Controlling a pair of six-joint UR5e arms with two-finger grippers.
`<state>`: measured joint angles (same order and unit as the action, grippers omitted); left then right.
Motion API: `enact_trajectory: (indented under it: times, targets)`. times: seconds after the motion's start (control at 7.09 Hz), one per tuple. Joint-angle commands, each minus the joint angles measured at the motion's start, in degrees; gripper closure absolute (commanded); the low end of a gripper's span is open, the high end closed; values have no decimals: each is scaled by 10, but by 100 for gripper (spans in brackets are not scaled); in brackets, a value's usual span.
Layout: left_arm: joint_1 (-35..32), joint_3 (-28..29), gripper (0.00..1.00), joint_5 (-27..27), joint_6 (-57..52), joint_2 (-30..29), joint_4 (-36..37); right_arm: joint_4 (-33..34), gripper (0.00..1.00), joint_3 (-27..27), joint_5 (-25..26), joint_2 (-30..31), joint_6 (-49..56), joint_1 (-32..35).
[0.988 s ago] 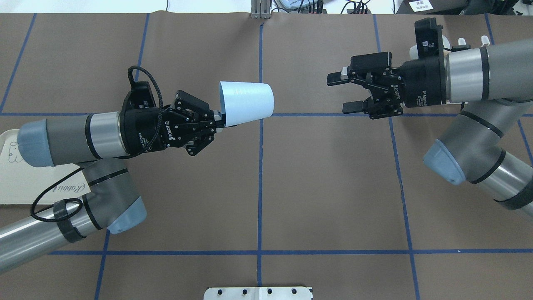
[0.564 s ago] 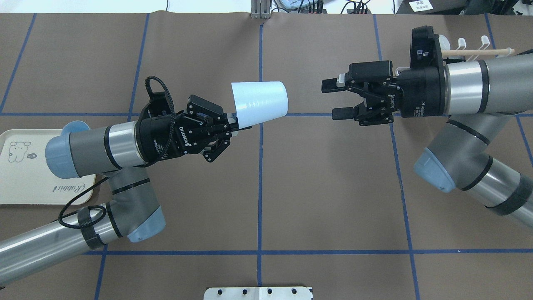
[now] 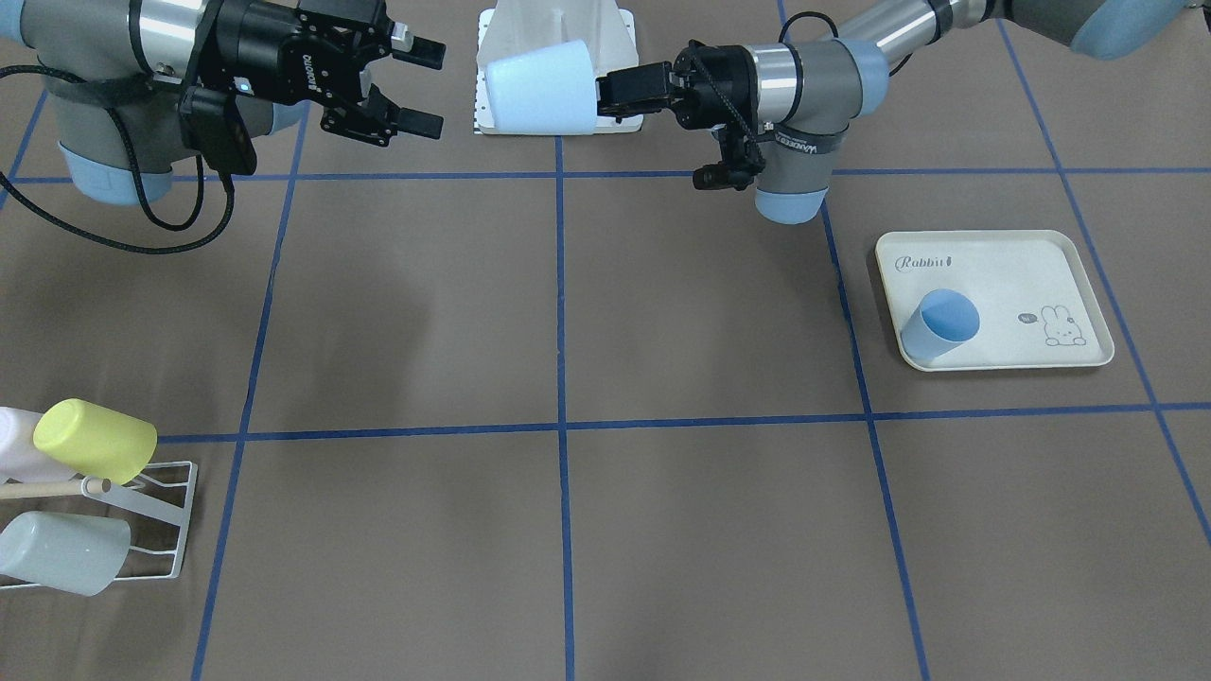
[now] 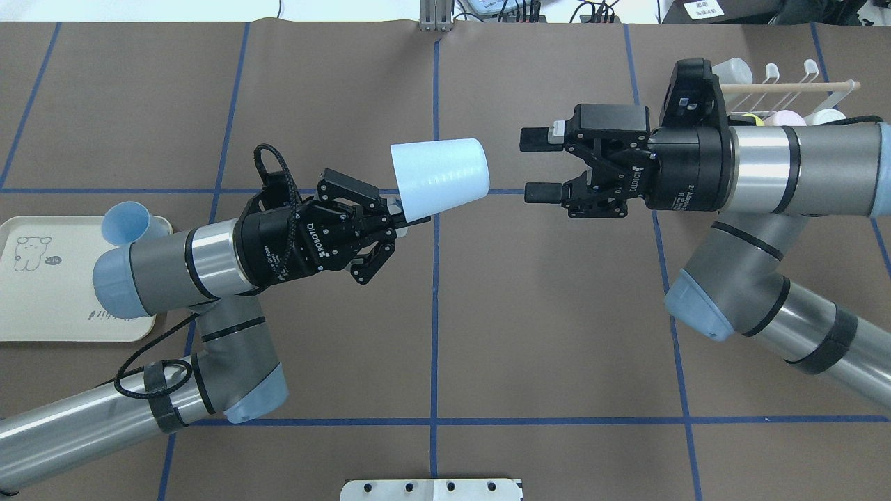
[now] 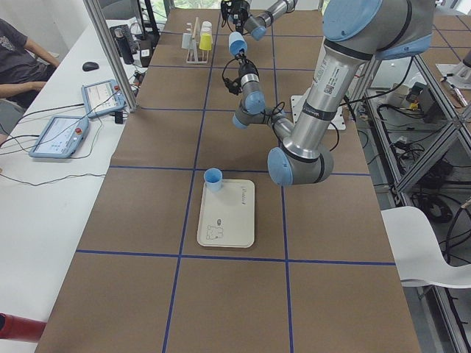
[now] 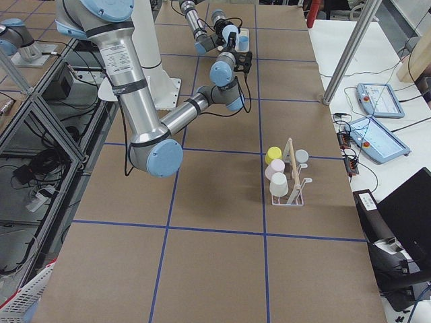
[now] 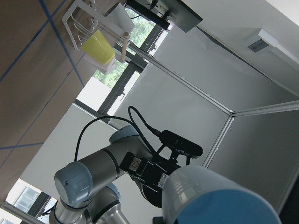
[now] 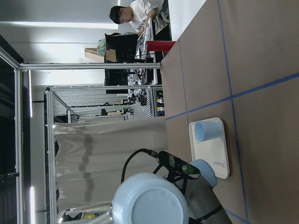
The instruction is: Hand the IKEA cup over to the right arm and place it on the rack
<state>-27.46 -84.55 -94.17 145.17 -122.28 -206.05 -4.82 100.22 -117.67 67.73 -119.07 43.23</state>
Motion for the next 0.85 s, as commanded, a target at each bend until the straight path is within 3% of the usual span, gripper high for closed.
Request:
enact_trajectory:
  times: [0.0, 0.71]
  targets:
    - [17, 3, 100, 22, 10, -9, -15, -9, 5, 0, 14, -6, -3, -16]
    - [38, 19, 100, 23, 8, -30, -12, -10, 5, -3, 22, -14, -3, -31]
